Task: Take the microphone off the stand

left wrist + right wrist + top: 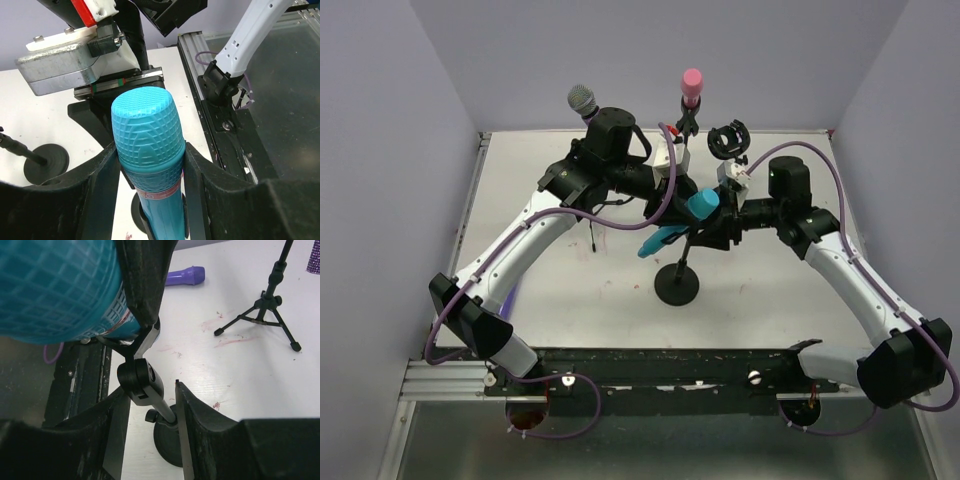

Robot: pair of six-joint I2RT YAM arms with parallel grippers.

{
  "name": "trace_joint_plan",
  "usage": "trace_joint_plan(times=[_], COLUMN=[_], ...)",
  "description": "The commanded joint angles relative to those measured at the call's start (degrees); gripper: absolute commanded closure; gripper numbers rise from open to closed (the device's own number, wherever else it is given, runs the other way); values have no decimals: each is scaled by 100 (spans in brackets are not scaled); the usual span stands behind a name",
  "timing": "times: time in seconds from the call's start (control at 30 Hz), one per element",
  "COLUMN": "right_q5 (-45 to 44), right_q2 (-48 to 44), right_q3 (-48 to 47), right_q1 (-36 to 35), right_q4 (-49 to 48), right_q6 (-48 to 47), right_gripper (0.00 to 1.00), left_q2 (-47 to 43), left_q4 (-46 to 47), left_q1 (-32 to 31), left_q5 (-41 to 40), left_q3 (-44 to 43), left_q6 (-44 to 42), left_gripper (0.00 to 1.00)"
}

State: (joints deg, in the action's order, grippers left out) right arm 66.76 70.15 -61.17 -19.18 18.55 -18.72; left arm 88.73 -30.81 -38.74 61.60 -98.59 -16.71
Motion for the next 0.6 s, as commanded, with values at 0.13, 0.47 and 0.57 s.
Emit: trace_joint_plan(times=[0.13,0.47,0.57], right_q5=[-5,-111,-155], right_q2=[60,52,60], right_q3=[-36,263,263], right_q1=[-103,-95,-95], right_q4=[-615,-1213,-1266], right_q6=[439,976,984], right_gripper=[49,85,88], left_q2=[-40,-145,-180], left_q4=[479,567,620], left_q1=[-55,-72,-107], left_q5=[432,-253,-438], left_q3=[120,375,445], left_q6=[282,537,625], left_gripper=[100,42,35])
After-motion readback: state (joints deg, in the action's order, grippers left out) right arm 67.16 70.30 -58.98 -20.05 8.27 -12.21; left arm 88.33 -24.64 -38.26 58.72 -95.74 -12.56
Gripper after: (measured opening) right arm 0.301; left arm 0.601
